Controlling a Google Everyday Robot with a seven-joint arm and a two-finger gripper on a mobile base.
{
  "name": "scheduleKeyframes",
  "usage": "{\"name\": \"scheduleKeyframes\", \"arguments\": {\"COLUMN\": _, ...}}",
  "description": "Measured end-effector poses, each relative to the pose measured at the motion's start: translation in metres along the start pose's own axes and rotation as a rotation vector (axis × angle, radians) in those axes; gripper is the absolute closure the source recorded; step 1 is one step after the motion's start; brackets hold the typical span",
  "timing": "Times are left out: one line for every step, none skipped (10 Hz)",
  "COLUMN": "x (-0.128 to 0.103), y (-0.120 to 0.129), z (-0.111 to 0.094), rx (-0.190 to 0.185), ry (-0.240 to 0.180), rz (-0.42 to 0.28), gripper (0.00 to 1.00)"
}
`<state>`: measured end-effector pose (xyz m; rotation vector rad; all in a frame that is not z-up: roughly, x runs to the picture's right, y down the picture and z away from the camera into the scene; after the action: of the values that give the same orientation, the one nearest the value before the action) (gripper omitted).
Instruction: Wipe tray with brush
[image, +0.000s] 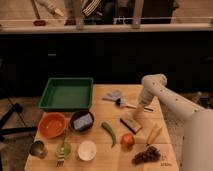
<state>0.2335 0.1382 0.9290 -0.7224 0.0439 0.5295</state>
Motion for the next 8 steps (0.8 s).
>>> {"name": "scheduleKeyframes", "arguments": {"x": 0.0, "y": 0.001, "z": 0.0, "rx": -0.002, "ry": 0.001, "rz": 0.0, "gripper": 0.98}}
{"name": "scheduleKeyframes", "arguments": {"x": 0.001, "y": 0.001, "z": 0.0, "rx": -0.004, "ry": 0.002, "rz": 0.0, "gripper": 1.0}}
{"name": "scheduleKeyframes", "arguments": {"x": 0.001, "y": 0.001, "z": 0.0, "rx": -0.004, "ry": 0.003, "rz": 0.001, "gripper": 1.0}}
{"name": "scheduleKeyframes", "arguments": {"x": 0.0, "y": 0.002, "z": 0.0, "rx": -0.004, "ry": 0.003, "rz": 0.0, "gripper": 1.0}}
{"name": "scheduleKeyframes", "arguments": {"x": -0.002, "y": 0.003, "z": -0.003, "rx": 0.005, "ry": -0.008, "rz": 0.0, "gripper": 1.0}}
{"name": "scheduleKeyframes", "arguments": {"x": -0.004, "y": 0.002, "z": -0.007, "rx": 0.017, "ry": -0.019, "rz": -0.001, "gripper": 1.0}}
{"name": "scheduleKeyframes", "arguments": {"x": -0.007, "y": 0.003, "z": -0.016, "rx": 0.036, "ry": -0.036, "rz": -0.003, "gripper": 1.0}}
{"name": "scheduleKeyframes", "arguments": {"x": -0.014, "y": 0.005, "z": -0.028, "rx": 0.06, "ry": -0.056, "rz": -0.01, "gripper": 1.0}}
